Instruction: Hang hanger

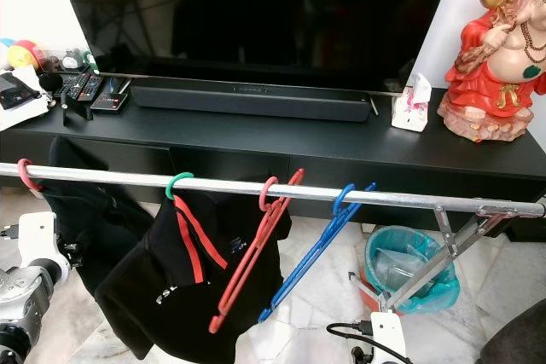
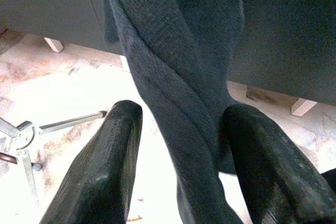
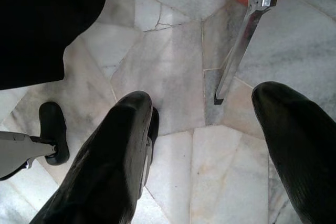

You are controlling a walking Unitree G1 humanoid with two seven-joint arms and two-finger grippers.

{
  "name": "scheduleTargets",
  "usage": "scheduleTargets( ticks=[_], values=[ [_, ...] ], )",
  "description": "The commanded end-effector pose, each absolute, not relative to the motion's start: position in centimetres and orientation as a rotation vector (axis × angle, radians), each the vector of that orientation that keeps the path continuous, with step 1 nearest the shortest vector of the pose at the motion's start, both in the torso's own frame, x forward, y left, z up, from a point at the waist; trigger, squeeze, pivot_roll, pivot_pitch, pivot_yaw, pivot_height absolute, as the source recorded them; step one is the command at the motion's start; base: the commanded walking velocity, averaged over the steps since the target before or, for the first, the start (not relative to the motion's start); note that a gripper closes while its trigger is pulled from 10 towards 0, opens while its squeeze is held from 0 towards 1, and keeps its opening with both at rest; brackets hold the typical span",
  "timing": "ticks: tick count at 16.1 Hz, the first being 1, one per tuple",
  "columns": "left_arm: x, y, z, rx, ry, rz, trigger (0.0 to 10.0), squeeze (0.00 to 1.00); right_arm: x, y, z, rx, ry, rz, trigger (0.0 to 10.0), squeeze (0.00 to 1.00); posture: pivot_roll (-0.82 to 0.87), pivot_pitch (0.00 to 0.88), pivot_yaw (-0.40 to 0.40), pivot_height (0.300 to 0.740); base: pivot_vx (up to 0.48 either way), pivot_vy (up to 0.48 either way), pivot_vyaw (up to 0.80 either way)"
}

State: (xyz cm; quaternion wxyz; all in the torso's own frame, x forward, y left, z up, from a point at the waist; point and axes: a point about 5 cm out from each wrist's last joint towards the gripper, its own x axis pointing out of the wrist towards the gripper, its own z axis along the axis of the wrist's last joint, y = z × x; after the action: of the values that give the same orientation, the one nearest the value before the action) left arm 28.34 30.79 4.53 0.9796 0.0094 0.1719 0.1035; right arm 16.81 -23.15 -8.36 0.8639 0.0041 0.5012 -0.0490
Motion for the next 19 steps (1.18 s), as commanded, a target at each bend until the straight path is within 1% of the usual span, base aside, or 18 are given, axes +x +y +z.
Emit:
scheduleTargets(
  ticks=[1, 11, 14, 19],
  values=[
    [28.3, 30.9, 4.5, 0.021, 0.349, 0.219, 0.0, 0.00, 16.7, -23.3, -8.4, 0.004, 1.060, -0.104, 10.0, 0.00, 0.11, 0.000, -0.031, 0.740, 0.000, 0.000, 0.00],
    [27.7, 28.8, 2.8, 0.088, 0.382, 0.234, 0.0, 0.00, 16.5, -22.9, -8.6, 0.020, 1.061, -0.114, 10.0, 0.00, 0.10, 0.000, -0.003, 0.740, 0.000, 0.000, 0.00],
    [27.4, 28.5, 2.7, 0.126, 0.346, 0.258, 0.0, 0.00, 16.3, -22.6, -8.7, 0.029, 1.062, -0.119, 10.0, 0.00, 0.10, 0.000, 0.012, 0.740, 0.000, 0.000, 0.00],
    [27.4, 28.5, 3.3, 0.134, 0.279, 0.303, 0.0, 0.00, 16.1, -22.4, -8.8, 0.037, 1.065, -0.124, 10.0, 0.00, 0.10, 0.000, 0.024, 0.740, 0.000, 0.000, 0.00]
  ],
)
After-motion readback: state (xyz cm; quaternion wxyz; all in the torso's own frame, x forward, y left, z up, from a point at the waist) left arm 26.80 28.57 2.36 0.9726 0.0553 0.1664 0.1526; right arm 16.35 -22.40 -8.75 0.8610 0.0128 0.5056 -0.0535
